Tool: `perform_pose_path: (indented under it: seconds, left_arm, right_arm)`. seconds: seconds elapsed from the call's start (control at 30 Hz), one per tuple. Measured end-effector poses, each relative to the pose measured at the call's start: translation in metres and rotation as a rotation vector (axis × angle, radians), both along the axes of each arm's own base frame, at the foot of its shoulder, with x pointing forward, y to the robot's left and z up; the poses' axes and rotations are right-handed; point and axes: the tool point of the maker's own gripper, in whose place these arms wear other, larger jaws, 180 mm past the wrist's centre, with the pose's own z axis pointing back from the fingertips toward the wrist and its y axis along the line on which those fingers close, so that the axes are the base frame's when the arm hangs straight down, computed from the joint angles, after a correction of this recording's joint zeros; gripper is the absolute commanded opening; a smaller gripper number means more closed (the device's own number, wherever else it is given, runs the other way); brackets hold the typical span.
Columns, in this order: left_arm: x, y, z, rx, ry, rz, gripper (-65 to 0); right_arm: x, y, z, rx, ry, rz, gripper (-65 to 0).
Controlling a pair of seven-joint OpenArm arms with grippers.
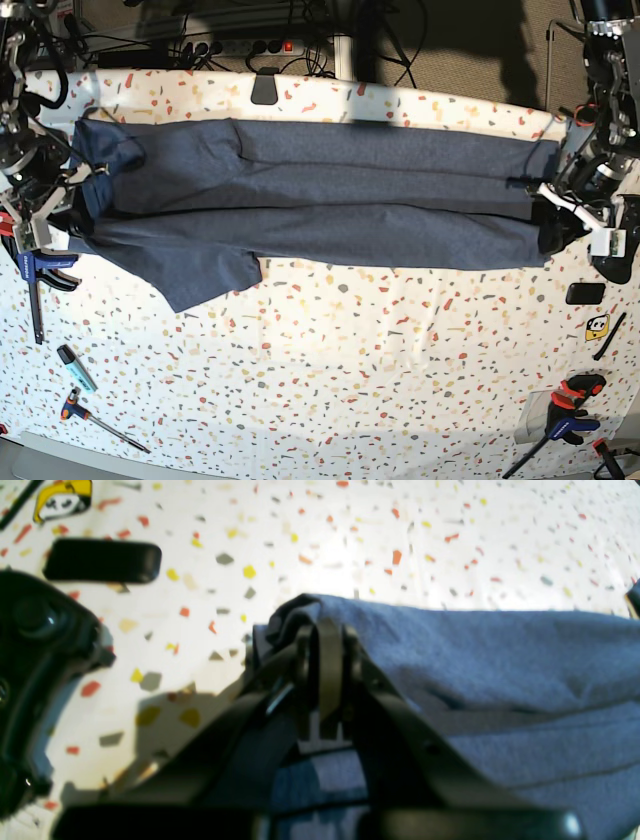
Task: Fold the T-shirt properly
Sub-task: 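Lift the hem with both grippers and fold it over toward the collar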
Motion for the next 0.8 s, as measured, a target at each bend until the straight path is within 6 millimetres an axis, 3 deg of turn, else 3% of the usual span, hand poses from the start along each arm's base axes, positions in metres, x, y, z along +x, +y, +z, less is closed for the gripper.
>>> perform_pose_path:
  seconds: [0.4,0.43,0.53,0.6,0.8]
  left_arm:
    - [-0.013,0.012,-0.029,0.194,0.143,-0.032,-65.0]
    - [-0.014,0.015,-0.03,0.212,0.148,-0.035,-64.4]
    - [-0.013,0.024,-0.027,0.245,0.151,-0.035,-43.1]
    - [-0.013,0.03,-0.025,0.266,0.154,-0.035,-35.9]
    - [-0.01,0.049,-0.013,0.319,0.155,-0.024,-35.6]
  right_arm:
    - [-0.01,-0.001,-0.016,-0.018,0.062,-0.022,-65.0]
    - [-0.012,-0.001,-0.019,-0.021,0.078,-0.024,-59.5]
    - [-0.015,-0.003,-0.023,-0.03,0.11,-0.03,-40.5]
    - [-0.015,-0.004,-0.023,-0.035,0.112,-0.03,-32.9]
    - [0.014,0.002,0.006,0.025,0.013,-0.024,-32.0]
